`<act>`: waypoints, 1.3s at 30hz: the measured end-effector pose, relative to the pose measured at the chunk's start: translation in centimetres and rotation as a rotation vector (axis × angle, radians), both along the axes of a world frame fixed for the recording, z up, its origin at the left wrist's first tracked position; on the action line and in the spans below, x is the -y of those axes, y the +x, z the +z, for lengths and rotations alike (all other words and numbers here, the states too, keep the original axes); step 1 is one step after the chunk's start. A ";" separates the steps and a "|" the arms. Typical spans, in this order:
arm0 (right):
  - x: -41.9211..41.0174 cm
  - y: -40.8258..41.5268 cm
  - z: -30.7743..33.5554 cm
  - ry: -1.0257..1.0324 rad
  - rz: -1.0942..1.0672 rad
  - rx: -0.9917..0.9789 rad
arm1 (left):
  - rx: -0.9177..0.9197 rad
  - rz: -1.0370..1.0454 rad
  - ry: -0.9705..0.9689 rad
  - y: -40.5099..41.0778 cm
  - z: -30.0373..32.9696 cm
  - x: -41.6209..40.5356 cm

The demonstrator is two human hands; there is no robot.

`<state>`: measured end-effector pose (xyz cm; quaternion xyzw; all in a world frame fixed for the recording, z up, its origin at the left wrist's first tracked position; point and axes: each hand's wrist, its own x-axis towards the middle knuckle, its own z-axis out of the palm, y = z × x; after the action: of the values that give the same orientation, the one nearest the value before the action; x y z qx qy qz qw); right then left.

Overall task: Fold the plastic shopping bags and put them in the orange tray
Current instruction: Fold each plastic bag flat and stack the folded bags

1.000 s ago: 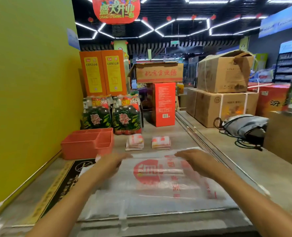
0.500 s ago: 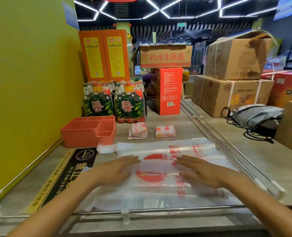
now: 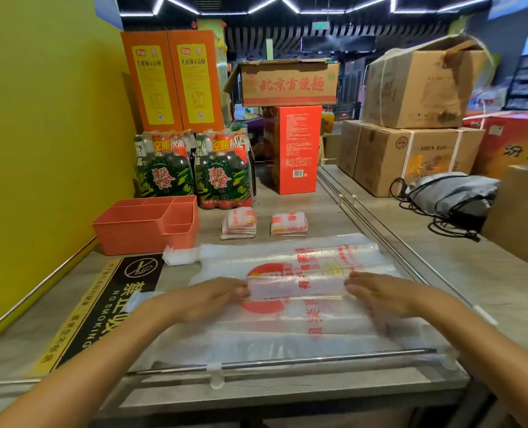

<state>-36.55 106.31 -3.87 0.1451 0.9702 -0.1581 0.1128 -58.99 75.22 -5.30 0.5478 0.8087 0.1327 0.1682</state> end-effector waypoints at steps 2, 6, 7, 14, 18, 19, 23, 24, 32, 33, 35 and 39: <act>-0.9 -0.4 -0.1 0.045 -0.064 -0.074 | -0.129 0.029 0.003 -1.1 0.3 -0.5; -1.6 -1.3 -0.3 0.145 -0.097 -0.120 | -0.215 0.095 -0.051 -2.4 0.9 -1.2; -1.8 -1.6 -0.3 0.144 -0.092 -0.138 | -0.219 0.108 -0.042 -2.5 0.9 -1.3; -3.4 -3.4 -0.4 0.217 -0.100 -0.379 | -0.264 0.128 0.147 -3.8 0.6 -2.2; -4.2 -4.0 0.2 0.229 -0.085 -0.620 | -0.314 0.168 0.243 -5.0 1.7 -2.1; -4.4 -4.5 0.1 0.239 -0.102 -0.665 | -0.318 0.192 0.258 -5.2 2.1 -2.3; -3.7 -6.6 -1.2 0.346 -0.172 -0.735 | -0.432 0.266 0.291 -6.0 2.1 -3.1; -3.3 -7.1 -1.4 0.365 -0.149 -0.715 | -0.446 0.266 0.302 -6.1 1.6 -3.2; 0.2 -6.8 -2.2 -0.016 0.125 -0.230 | -0.089 0.107 -0.068 -2.1 -0.2 -3.6; 0.3 -6.8 -2.3 -0.009 0.102 -0.181 | -0.056 0.120 -0.096 -1.9 -0.3 -3.6; 0.2 -6.7 -2.5 0.034 0.051 -0.152 | -0.027 0.141 -0.101 -1.5 -0.1 -3.5; 0.5 -5.7 -1.2 0.082 0.089 -0.260 | -0.100 0.093 -0.029 -0.5 1.3 -2.8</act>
<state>-42.25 105.84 -5.04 0.0847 0.9877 -0.1309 -0.0130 -59.44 78.00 -3.96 0.5132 0.8424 0.1012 0.1291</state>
